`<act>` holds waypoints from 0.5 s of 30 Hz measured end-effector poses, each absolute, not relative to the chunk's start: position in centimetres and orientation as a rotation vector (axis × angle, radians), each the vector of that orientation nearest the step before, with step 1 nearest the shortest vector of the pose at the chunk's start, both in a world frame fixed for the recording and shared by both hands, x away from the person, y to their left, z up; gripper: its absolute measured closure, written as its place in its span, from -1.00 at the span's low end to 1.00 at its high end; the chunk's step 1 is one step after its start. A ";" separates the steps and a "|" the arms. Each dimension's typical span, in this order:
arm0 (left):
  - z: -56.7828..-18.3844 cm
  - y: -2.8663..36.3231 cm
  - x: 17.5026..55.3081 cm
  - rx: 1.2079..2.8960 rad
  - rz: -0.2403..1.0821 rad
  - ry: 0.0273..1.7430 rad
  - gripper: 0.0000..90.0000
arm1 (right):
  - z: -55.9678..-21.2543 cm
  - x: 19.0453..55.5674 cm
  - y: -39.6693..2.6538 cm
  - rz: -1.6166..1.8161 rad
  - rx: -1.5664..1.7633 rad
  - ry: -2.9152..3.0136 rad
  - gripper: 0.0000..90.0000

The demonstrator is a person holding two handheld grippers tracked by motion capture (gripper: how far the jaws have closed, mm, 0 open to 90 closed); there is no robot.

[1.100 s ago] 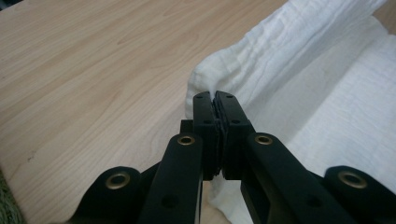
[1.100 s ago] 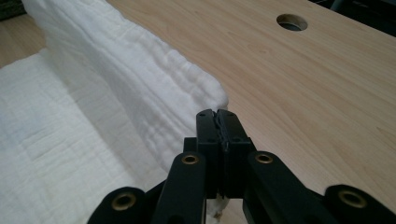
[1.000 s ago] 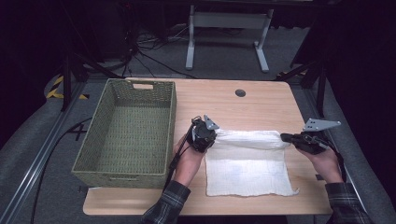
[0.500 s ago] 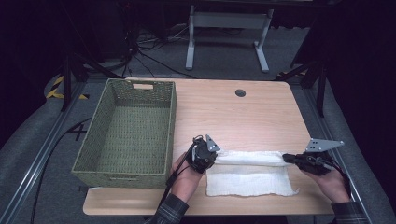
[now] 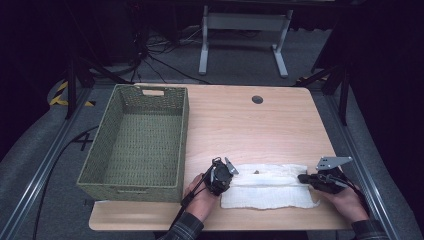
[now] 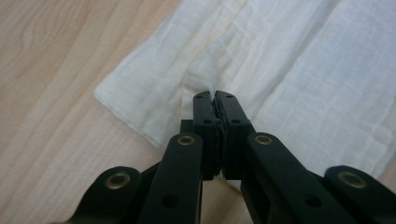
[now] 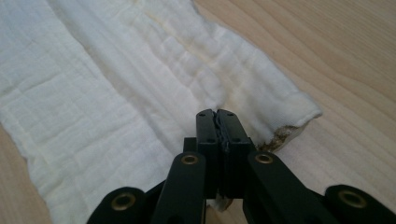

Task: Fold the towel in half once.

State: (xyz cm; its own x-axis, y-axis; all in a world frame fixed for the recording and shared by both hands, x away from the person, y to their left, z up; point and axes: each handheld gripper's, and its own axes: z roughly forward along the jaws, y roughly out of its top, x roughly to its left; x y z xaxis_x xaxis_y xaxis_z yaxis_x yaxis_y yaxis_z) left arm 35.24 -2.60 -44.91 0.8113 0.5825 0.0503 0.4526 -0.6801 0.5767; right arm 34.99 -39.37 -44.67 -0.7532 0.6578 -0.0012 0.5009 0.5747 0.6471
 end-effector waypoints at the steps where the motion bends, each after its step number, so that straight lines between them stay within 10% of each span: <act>1: -44.8 -2.6 35.6 2.449 0.322 0.752 0.95 | -44.7 35.3 -39.3 0.938 0.966 2.562 0.97; 15: -43.2 -1.9 36.4 2.368 0.370 0.784 0.95 | -43.5 35.9 -39.3 1.015 0.948 2.490 0.97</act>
State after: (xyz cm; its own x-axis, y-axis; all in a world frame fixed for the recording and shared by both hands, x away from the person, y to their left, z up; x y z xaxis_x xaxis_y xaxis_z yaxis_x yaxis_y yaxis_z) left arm 36.44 -1.94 -43.17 0.7857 0.6147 0.0690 0.4443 -0.6383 0.6286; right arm 35.86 -39.33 -43.50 -0.7414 0.6708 -0.0182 0.4667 0.5350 0.7043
